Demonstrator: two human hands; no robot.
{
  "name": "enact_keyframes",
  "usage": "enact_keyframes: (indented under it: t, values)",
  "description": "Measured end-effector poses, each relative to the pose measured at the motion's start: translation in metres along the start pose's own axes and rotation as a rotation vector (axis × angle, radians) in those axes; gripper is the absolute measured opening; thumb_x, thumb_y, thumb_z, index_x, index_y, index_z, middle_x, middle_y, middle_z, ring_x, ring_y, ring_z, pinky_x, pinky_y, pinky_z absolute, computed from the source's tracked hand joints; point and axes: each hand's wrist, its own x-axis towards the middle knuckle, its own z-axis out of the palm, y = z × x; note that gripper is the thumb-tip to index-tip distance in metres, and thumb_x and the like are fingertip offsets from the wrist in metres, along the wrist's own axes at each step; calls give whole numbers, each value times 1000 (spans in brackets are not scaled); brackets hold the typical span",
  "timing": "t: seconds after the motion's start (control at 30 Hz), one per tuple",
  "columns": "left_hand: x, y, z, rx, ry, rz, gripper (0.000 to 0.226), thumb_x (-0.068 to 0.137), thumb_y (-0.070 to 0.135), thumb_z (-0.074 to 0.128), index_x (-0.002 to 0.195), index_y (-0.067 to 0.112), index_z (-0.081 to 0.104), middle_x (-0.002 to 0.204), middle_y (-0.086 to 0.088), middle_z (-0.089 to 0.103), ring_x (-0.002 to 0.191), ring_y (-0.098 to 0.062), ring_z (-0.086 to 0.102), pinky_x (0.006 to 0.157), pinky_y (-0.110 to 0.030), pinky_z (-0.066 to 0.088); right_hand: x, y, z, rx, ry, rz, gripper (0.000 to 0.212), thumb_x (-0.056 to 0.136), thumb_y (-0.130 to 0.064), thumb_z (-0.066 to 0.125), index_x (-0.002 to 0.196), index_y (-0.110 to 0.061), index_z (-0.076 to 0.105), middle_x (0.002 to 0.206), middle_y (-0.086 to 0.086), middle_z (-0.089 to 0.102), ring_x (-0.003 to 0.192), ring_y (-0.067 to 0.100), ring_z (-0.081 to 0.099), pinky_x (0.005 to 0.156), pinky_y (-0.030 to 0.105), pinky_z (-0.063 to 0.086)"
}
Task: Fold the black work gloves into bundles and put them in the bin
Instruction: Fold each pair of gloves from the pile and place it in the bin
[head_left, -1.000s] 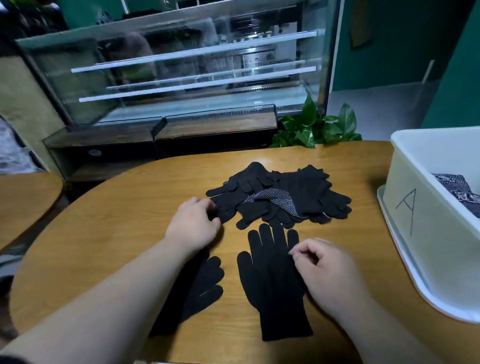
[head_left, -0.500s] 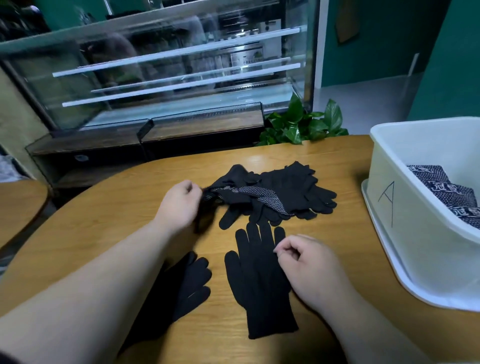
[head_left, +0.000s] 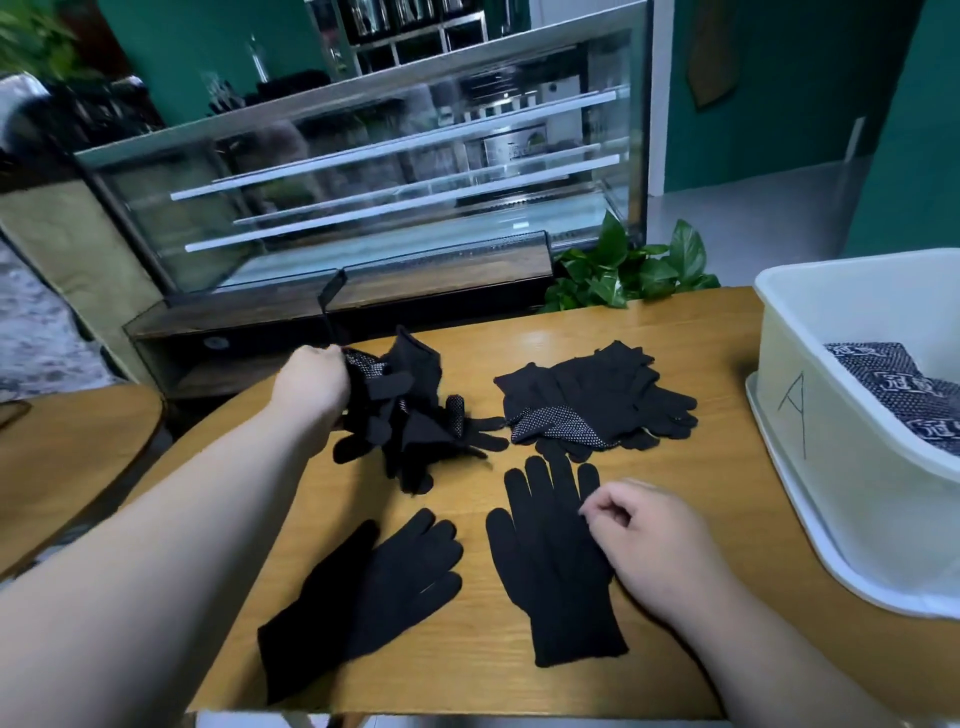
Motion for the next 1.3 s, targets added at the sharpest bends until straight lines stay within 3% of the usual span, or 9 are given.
enact_keyframes:
  t: [0.1, 0.4, 0.5, 0.7, 0.8, 0.9, 1.1, 1.23, 1.3]
  values:
    - [11, -2, 0, -35, 47, 21, 38, 89, 49, 39, 73, 17, 52, 83, -15, 65, 72, -30, 59, 79, -46, 58, 0, 0, 0, -6, 2, 4, 18, 88, -20, 59, 74, -27, 67, 76, -12, 61, 80, 3, 55, 67, 26, 46]
    - [-1, 20, -4, -460, -64, -119, 14, 92, 31, 62, 82, 22, 61, 109, -11, 70, 87, -24, 63, 89, -41, 54, 2, 1, 0, 3, -6, 17, 18, 89, -21, 59, 75, -27, 68, 76, -13, 62, 80, 4, 56, 70, 30, 49]
    - [-20, 38, -7, -547, -96, -82, 11, 98, 28, 59, 91, 20, 63, 100, -8, 69, 81, -24, 64, 77, -38, 52, 1, 1, 0, 49, 19, 42, 19, 90, -23, 61, 74, -28, 68, 74, -12, 62, 76, 5, 56, 69, 31, 50]
    - [-74, 59, -8, -434, -701, -107, 25, 102, 25, 47, 100, 8, 65, 87, -9, 72, 71, -24, 69, 63, -31, 57, -2, -4, -4, 336, 186, 9, 43, 88, -11, 70, 102, -51, 61, 103, -21, 59, 96, 3, 58, 82, 23, 50]
    - [-91, 58, -1, -408, -904, -254, 28, 98, 26, 50, 97, 6, 69, 95, -13, 73, 81, -28, 71, 77, -39, 59, -11, -12, -11, 311, 144, -141, 81, 82, -17, 79, 136, -58, 36, 133, -33, 42, 129, -4, 42, 105, 24, 39]
    - [-106, 47, 10, -435, -1020, -351, 29, 95, 25, 52, 102, 3, 69, 103, -16, 71, 89, -31, 69, 91, -46, 51, -19, -20, -12, 278, 114, -303, 99, 77, -24, 86, 139, -66, 22, 145, -37, 29, 140, -6, 30, 113, 18, 28]
    - [-119, -2, 36, -499, -1122, -536, 40, 95, 29, 52, 118, 1, 69, 125, -20, 65, 104, -33, 66, 100, -46, 50, -25, -24, -16, 324, 333, -441, 27, 78, -22, 64, 100, -36, 68, 129, -24, 51, 122, 9, 54, 99, 23, 44]
    - [-119, -23, 46, -355, -1204, -597, 52, 96, 56, 46, 112, 13, 70, 97, -9, 71, 68, -21, 71, 48, -26, 57, -28, -24, -29, 448, 358, -490, 10, 84, -24, 57, 86, -25, 67, 120, -6, 63, 116, 23, 59, 97, 36, 46]
    - [-121, -27, 48, -290, -1208, -591, 57, 98, 61, 38, 121, 14, 60, 99, -11, 69, 66, -25, 70, 45, -26, 55, -30, -27, -36, 508, 336, -402, 13, 84, -23, 60, 90, -29, 69, 99, -13, 70, 100, 13, 66, 86, 27, 51]
